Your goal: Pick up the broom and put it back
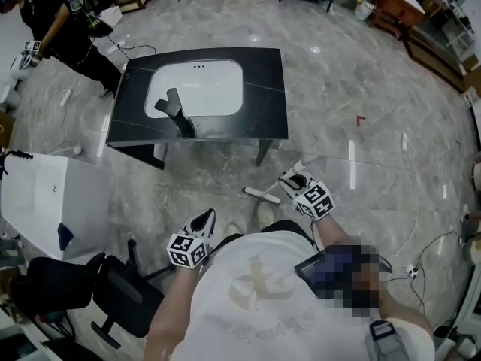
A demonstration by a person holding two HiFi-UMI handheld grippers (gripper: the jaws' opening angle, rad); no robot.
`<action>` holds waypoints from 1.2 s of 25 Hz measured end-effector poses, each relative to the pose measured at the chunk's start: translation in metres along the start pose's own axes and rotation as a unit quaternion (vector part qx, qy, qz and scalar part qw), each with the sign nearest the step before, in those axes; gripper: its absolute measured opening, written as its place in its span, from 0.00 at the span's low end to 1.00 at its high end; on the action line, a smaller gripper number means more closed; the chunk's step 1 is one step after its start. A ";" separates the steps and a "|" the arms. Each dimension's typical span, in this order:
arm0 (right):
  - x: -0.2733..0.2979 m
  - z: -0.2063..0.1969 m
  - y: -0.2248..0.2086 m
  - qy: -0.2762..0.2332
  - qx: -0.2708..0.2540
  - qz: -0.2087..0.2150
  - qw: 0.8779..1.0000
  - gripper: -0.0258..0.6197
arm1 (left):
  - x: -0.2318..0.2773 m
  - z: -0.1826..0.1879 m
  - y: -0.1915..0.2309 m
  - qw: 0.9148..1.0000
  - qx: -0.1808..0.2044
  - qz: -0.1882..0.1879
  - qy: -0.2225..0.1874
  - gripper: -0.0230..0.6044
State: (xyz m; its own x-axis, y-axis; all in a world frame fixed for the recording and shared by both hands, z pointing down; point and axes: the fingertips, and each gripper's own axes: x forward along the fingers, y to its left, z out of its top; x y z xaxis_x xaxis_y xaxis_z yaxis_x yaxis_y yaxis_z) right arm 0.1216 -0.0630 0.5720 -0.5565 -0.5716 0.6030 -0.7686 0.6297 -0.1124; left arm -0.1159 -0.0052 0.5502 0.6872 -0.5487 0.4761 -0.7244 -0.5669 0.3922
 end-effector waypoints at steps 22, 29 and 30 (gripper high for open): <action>0.090 -0.055 -0.017 0.073 -0.061 0.137 0.986 0.19 | -0.024 -0.026 -0.017 0.990 -0.075 0.114 0.015 0.06; 0.122 -0.071 -0.016 0.097 -0.084 0.170 0.977 0.19 | -0.029 -0.033 -0.019 0.984 -0.099 0.147 0.013 0.06; 0.126 -0.073 -0.016 0.102 -0.085 0.172 0.976 0.19 | -0.029 -0.034 -0.019 0.983 -0.102 0.150 0.012 0.06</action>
State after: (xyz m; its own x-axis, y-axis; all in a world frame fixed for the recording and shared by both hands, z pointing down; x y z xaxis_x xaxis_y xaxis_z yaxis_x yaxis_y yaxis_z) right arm 0.0868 -0.1067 0.7080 -0.6853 -0.2045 0.6990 -0.4735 0.8543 -0.2144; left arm -0.1237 0.0421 0.5554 0.4416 -0.6565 0.6115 -0.8918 -0.2461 0.3798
